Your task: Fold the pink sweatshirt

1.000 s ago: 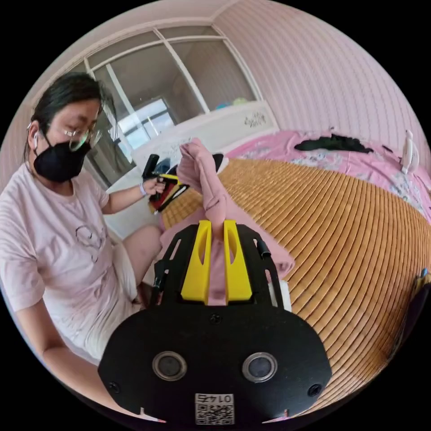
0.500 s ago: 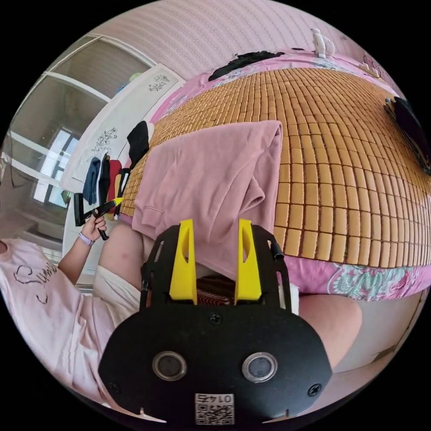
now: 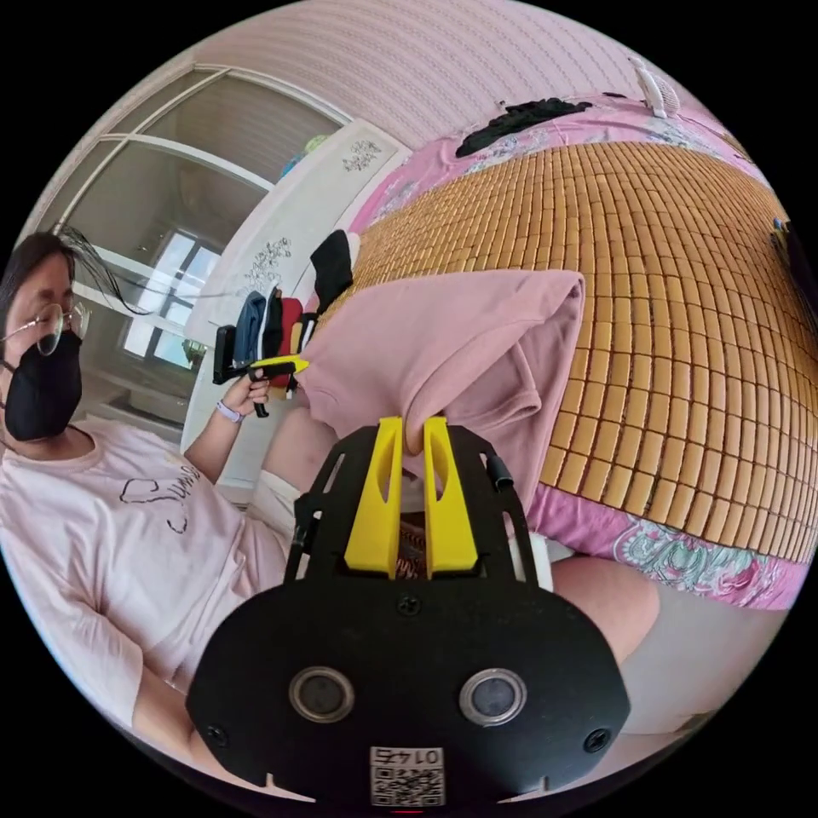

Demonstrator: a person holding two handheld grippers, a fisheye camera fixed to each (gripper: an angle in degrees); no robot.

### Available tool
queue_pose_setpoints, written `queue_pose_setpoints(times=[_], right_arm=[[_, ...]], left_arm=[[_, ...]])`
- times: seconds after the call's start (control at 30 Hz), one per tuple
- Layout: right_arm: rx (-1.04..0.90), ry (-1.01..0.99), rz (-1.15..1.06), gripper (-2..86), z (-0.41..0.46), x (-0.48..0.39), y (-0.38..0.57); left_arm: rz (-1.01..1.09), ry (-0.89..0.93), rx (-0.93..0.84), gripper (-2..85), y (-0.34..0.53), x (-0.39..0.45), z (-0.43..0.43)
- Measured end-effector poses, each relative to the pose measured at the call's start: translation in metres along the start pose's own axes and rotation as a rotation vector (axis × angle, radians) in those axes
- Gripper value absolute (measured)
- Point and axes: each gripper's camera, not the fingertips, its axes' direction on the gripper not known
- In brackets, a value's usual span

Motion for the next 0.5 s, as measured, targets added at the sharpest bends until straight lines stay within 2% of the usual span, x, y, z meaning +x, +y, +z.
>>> queue_pose_setpoints(times=[0.1, 0.2, 0.33, 0.4, 0.5], right_arm=[[-0.161, 0.059, 0.084, 5.2, 0.046, 0.032, 0.003], [-0.260, 0.169, 0.094, 6.5, 0.069, 0.042, 0.000], [-0.174, 0.132, 0.031, 9.7, 0.049, 0.044, -0.006], [-0.118, 0.169, 0.062, 11.1, 0.042, 0.059, -0.013], [0.050, 0.226, 0.140, 13.0, 0.023, 0.088, -0.029]], left_arm=[[-0.069, 0.007, -0.145, 5.4, 0.009, -0.017, 0.040], [-0.081, -0.085, -0.207, 5.9, 0.012, -0.020, 0.060], [-0.051, -0.195, -0.102, 7.2, 0.011, -0.013, 0.031], [-0.086, -0.251, 0.010, 10.2, 0.009, -0.022, 0.014], [-0.162, -0.157, 0.088, 12.2, 0.001, -0.043, 0.014]])
